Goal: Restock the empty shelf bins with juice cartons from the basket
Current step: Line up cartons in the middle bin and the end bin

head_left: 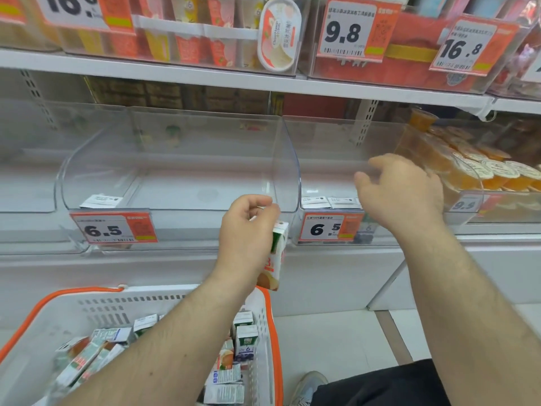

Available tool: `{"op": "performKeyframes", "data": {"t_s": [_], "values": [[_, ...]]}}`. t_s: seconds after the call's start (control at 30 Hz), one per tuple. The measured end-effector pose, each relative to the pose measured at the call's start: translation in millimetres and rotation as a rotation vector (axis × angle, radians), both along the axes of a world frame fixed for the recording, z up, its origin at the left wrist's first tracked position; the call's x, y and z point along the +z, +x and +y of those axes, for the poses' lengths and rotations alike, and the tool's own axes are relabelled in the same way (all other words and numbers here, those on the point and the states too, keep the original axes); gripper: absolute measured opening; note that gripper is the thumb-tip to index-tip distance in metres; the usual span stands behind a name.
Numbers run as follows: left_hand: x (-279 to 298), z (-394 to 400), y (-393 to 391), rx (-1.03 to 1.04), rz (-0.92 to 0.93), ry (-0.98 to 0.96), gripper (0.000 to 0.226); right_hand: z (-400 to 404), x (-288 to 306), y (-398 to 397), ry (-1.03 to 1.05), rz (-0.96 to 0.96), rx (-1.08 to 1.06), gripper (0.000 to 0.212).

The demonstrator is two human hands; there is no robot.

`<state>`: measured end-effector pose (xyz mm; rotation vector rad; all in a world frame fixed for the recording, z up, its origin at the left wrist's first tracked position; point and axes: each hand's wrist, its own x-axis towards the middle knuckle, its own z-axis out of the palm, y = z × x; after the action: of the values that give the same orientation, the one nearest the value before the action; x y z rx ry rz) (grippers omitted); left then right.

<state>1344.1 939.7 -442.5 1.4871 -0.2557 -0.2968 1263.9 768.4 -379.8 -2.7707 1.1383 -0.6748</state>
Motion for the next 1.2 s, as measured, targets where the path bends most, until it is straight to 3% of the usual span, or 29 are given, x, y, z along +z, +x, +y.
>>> {"op": "performKeyframes", "data": {"t_s": [0.03,0.1,0.17,0.27,0.4,0.47,0.6,0.7,0.77,0.97,1.07,1.2], "values": [[4.4,3.4,-0.2,-0.014,0.143,-0.052,0.006,15.5,2.0,0.0,0.019,-0.174,0.092,0.036],[11.2,11.9,-0.2,-0.026,0.352,-0.130,0.011,47.5,1.0,3.3,0.281,-0.387,0.337,0.022],[14.6,19.7,0.6,-0.020,0.446,-0.169,0.021,74.7,-7.0,8.7,0.568,-0.278,0.511,0.022],[13.3,27.8,5.3,-0.017,0.506,-0.231,0.028,93.1,-24.0,19.1,0.672,0.034,0.592,0.026],[8.5,43.0,11.8,-0.076,0.461,-0.278,0.033,97.9,-27.1,26.6,0.752,0.012,0.653,0.016],[4.8,54.0,15.3,-0.097,0.399,-0.313,0.034,98.1,-27.9,30.2,0.836,-0.022,0.640,0.018],[-12.5,79.1,20.5,-0.093,0.194,-0.177,0.026,101.4,-32.5,39.6,1.051,-0.139,0.633,0.021],[-21.4,96.3,20.6,-0.159,0.044,-0.040,0.042,108.2,-33.7,46.7,1.208,-0.246,0.642,0.021],[-23.8,104.3,25.0,-0.099,-0.065,0.003,0.043,114.7,-32.8,52.3,1.260,-0.281,0.662,0.021],[-24.5,127.2,45.8,0.032,-0.280,0.069,0.045,145.2,-26.3,74.2,1.098,-0.307,0.716,0.004],[-19.8,135.7,53.4,0.063,-0.309,0.042,0.047,159.1,-19.4,93.2,1.029,-0.390,0.671,0.009],[-21.6,156.8,73.7,0.384,-0.605,0.367,0.048,162.7,-6.0,122.1,1.024,-0.514,0.562,0.013]]}}
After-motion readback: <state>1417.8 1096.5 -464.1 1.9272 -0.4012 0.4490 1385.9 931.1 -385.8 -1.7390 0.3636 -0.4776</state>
